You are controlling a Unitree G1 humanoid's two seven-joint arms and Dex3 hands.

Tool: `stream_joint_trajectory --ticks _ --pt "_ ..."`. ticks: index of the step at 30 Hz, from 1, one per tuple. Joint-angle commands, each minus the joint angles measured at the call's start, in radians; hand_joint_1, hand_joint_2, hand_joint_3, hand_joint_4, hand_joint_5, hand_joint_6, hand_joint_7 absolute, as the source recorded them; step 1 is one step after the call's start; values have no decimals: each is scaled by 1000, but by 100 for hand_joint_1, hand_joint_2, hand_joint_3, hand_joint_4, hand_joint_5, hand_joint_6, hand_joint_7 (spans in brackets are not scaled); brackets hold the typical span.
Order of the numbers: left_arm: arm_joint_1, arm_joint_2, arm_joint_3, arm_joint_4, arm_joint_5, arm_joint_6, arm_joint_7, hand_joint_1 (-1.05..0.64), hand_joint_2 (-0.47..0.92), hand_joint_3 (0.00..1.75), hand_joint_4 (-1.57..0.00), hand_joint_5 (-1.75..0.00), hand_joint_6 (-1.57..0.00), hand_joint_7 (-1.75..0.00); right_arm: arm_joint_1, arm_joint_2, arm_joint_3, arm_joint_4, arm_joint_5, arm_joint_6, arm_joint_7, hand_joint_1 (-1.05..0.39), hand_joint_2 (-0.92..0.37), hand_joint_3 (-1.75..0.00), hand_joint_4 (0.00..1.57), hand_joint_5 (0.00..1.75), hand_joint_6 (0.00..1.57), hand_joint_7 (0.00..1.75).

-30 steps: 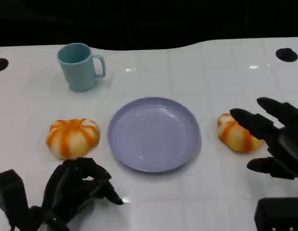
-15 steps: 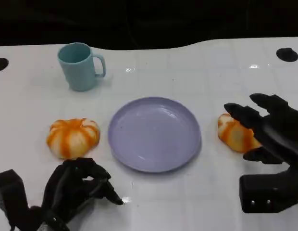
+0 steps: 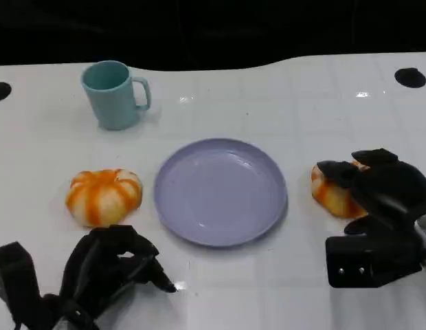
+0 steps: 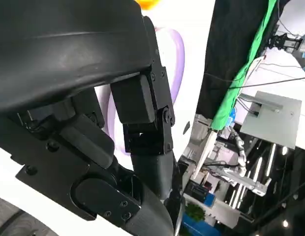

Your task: Grasp the bread from the table and place it into the plate.

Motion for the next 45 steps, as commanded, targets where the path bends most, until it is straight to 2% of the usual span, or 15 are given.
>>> stream_joint_trajectory --ticks 1,9,14,15,16,17,18,19,20,21,22,23,28,39,45 --pt "15 11 8 -13 -4 0 -6 -105 67 0 -157 -61 -157 -34 -64 18 27 101 9 12 -28 -39 -80 -1 15 17 26 0" --pt "21 12 5 -19 4 -9 -1 -105 68 1 -157 -61 -157 -34 -149 60 78 312 15 -16 -154 -37 -82 -1 25 14 33 2" --pt "26 10 5 -30 -3 7 -1 -105 67 0 -157 -61 -157 -34 -183 76 82 417 36 -86 -266 -25 -89 0 78 14 74 7" --pt "27 10 5 -32 -3 8 0 -105 67 0 -157 -61 -157 -34 -184 78 79 433 42 -109 -301 -20 -88 0 98 23 92 12" --pt "27 10 6 -31 -5 8 -3 -105 67 0 -157 -61 -157 -34 -187 79 82 449 43 -126 -332 -15 -87 0 109 64 114 14" --pt "26 9 6 -31 -6 10 -4 -105 67 0 -157 -61 -157 -34 -191 79 89 465 41 -138 -359 -13 -88 -1 103 104 124 13" --pt "26 10 6 -30 -6 8 -6 -105 67 0 -157 -61 -157 -34 -195 80 96 480 38 -145 -378 -12 -90 -5 99 136 132 16" --pt "27 9 6 -31 -5 7 -5 -105 67 0 -157 -61 -157 -34 -199 81 103 492 34 -150 -400 -12 -91 -8 95 155 130 35" --pt "27 10 5 -31 -2 2 -4 -105 67 0 -157 -61 -157 -34 -202 82 110 504 32 -156 -421 -13 -89 -16 94 166 110 87" --pt "28 10 4 -33 0 1 -1 -105 67 0 -157 -61 -157 -34 -204 84 115 514 33 -163 -436 -13 -85 -26 93 170 97 117" --pt "28 10 3 -32 1 -2 -2 -105 67 0 -157 -61 -157 -34 -206 85 120 522 34 -165 -448 -13 -73 -50 91 173 85 145" --pt "28 11 4 -32 -1 2 -4 -105 67 0 -157 -61 -157 -34 -209 86 125 530 35 -164 -456 -13 -67 -61 90 174 80 154" --pt "30 9 5 -37 -6 10 -5 -105 67 0 -157 -60 -157 -33 -216 91 141 546 34 -160 -499 -15 -57 -72 89 175 78 156" --pt "29 10 4 -36 -2 6 -2 -105 67 0 -157 -61 -157 -33 -223 96 122 533 80 -226 -640 -10 -51 -73 94 175 82 152" --pt "29 10 2 -32 4 -2 0 -105 67 0 -157 -61 -157 -34 -235 101 100 491 107 -263 -664 -11 -43 -102 97 175 80 158"
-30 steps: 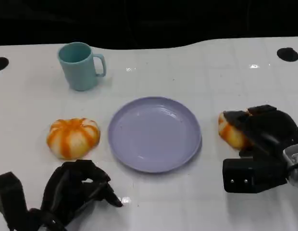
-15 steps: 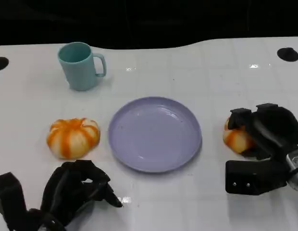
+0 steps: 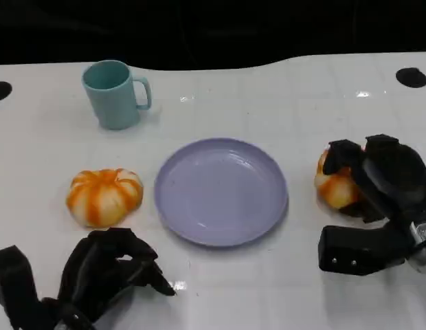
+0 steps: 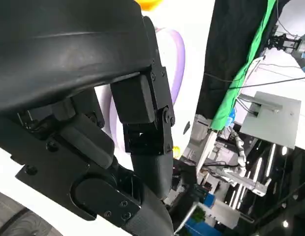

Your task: Grasp the bread from the table and place it into the plate.

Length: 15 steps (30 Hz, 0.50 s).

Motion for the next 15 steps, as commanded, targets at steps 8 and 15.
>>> stream_joint_trajectory --ticks 8,15 --pt "8 9 3 -8 2 6 5 -105 67 0 -157 -61 -157 -34 -33 8 -39 -116 46 -65 -18 -12 -31 -126 100 175 84 156" --pt "9 8 3 -8 2 6 4 -105 67 0 -157 -61 -157 -34 -57 37 -22 -183 39 -139 17 -13 -23 -143 101 175 83 164"
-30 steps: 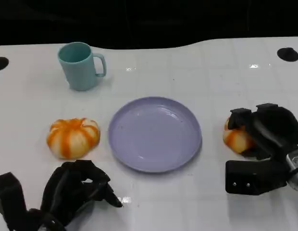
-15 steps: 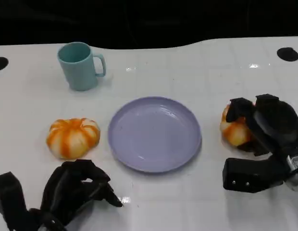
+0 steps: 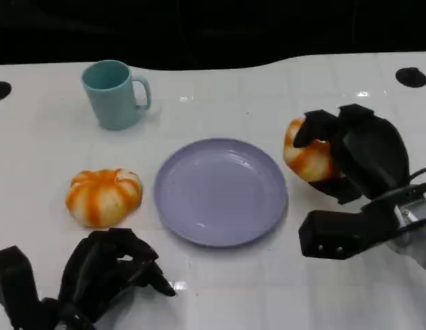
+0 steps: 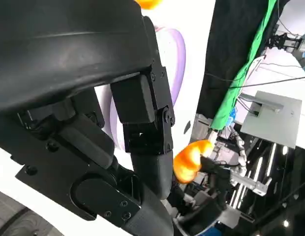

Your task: Grasp the bread from the table and place it into the plate.

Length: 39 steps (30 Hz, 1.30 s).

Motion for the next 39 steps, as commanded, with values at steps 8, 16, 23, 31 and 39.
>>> stream_joint_trajectory --ticks 8,16,23,31,39 --pt "9 6 2 -6 10 -11 9 -105 67 0 -157 -62 -157 -34 -97 88 46 -11 -34 -8 81 -16 -29 -130 99 175 74 174" --pt "14 7 3 -14 4 1 1 -105 67 0 -157 -61 -157 -34 -133 173 92 51 -50 -8 147 -20 -42 -98 95 175 88 122" --pt "14 3 2 -12 10 -18 4 -105 68 0 -157 -61 -157 -33 -155 227 104 124 -43 5 173 -21 -63 -58 91 175 101 85" --pt "16 4 0 -18 12 -18 5 -105 68 1 -157 -61 -157 -33 -155 246 102 153 -31 19 211 -24 -67 -46 76 136 86 56" --pt "17 3 2 -23 6 -6 6 -105 67 0 -157 -61 -157 -34 -150 243 88 143 -9 52 323 -45 -89 -12 47 50 62 4"
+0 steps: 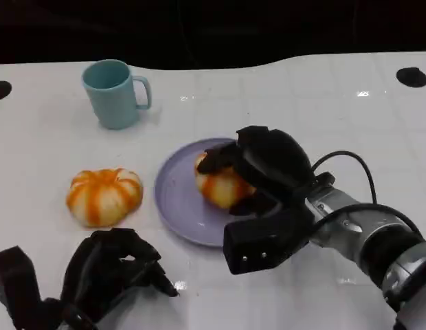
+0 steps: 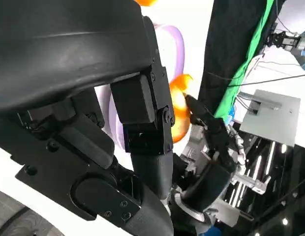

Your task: Grasp the bread from the table and place it into the plate.

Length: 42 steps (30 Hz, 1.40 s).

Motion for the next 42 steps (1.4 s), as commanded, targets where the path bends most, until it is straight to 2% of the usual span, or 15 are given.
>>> stream_joint_trajectory --ticks 1,7,17,23,34,38,40,42 --pt "12 11 4 -12 2 -2 7 -105 67 0 -157 -61 -157 -34 -14 -11 -15 -14 29 18 83 -48 -90 -11 44 45 59 2" --pt "9 11 3 -4 7 -15 5 -105 68 0 -157 -61 -157 -33 3 -39 -32 -58 70 11 219 -66 -92 -13 25 31 40 0" --pt "-2 9 7 12 5 -13 7 -105 68 0 -157 -61 -157 -34 60 -97 -67 -178 112 7 324 -76 -92 -14 13 24 30 0" --pt "-8 3 4 22 15 -29 14 -105 68 0 -157 -60 -157 -33 148 -177 -108 -329 146 -21 369 -76 -92 -17 13 26 29 0" --pt "-9 -3 7 24 21 -30 16 -105 69 1 -157 -61 -157 -33 350 -331 -185 -596 178 -86 384 -70 -92 -16 19 32 32 1" --pt "-8 -5 8 19 18 -18 21 -105 68 0 -157 -62 -157 -34 435 -382 -227 -679 179 -131 346 -65 -92 -9 38 45 47 7" --pt "-9 -5 7 19 19 -21 20 -105 68 0 -157 -62 -157 -34 472 -401 -247 -711 184 -150 337 -63 -92 -8 42 60 55 9" --pt "-9 -5 6 19 19 -21 19 -105 68 0 -157 -62 -157 -34 516 -423 -269 -749 188 -168 330 -61 -92 -8 45 83 67 13"
